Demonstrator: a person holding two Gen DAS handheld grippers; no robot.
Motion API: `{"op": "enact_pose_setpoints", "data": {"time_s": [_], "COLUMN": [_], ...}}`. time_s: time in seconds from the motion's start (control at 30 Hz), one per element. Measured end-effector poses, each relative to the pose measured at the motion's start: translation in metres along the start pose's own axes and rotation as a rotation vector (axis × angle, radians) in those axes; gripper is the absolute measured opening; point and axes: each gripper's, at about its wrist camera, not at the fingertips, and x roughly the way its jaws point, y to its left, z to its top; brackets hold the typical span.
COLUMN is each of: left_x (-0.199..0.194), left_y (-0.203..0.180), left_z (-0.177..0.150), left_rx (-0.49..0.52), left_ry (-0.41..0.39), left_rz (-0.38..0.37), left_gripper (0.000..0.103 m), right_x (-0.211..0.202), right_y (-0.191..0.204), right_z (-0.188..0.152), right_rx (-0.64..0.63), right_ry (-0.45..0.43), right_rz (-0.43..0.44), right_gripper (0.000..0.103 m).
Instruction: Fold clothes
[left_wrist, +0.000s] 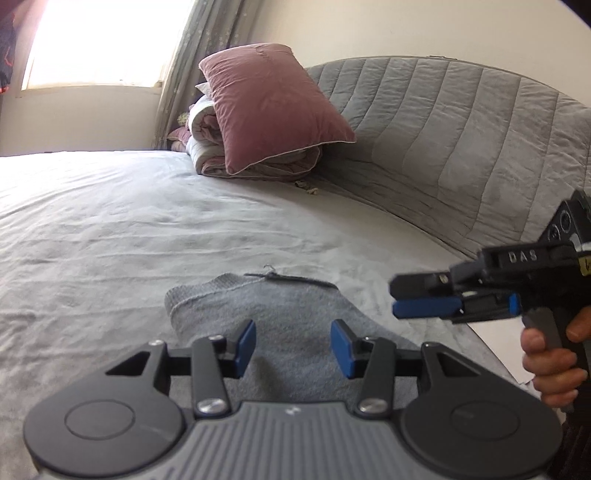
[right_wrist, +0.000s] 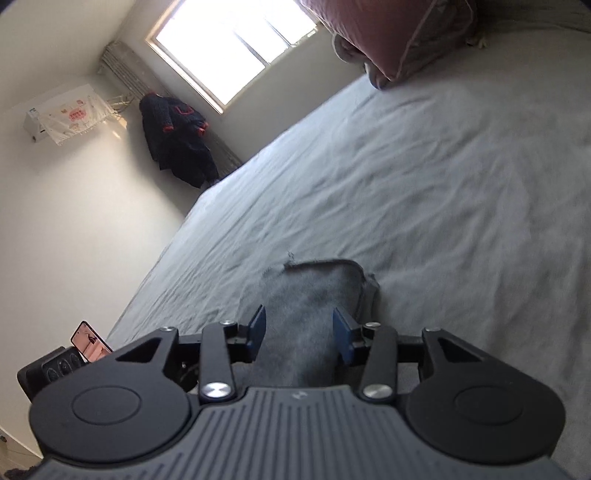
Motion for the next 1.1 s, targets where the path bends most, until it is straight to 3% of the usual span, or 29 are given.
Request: {"op": "enact_pose_setpoints", "data": {"time_s": [0.27,0.5,0.63,0.9,1.1], "left_x": [0.008,0.010,0.007,-0.012,-0.034], "left_y": [-0.006,-0.014,-0.020,-0.031,-0.041], "left_z": [-0.003,-0.017,-0.019,-0.024,-0.041], "left_rx": [0.034,0.097,0.124,0.184,0.221], "left_ry": [0.015,0.023,0.010,0.026,0.038], "left_rz": [0.018,0.032,0.046,-0.006,-0.036], "left_gripper": [0.046,0.047,0.051,0.059,0.059], "right_x": [0.042,0.070,0.066,0.044,0.026], "right_y": [0.004,-0.006,-0.003,0.001,0.001], "right_z": [0.001,-0.003,-0.004,-0.007,-0.021], "right_rx": [-0.104,-0.143,-0.172,-0.193,-0.221], "right_ry": [-0.011,0.024,0.027,0.028,0.078], "right_rz": [-0.031,-0.170,-0.173,-0.154,-0.133], "right_gripper": [0.045,0.045,0.049,0.056,0.062]}}
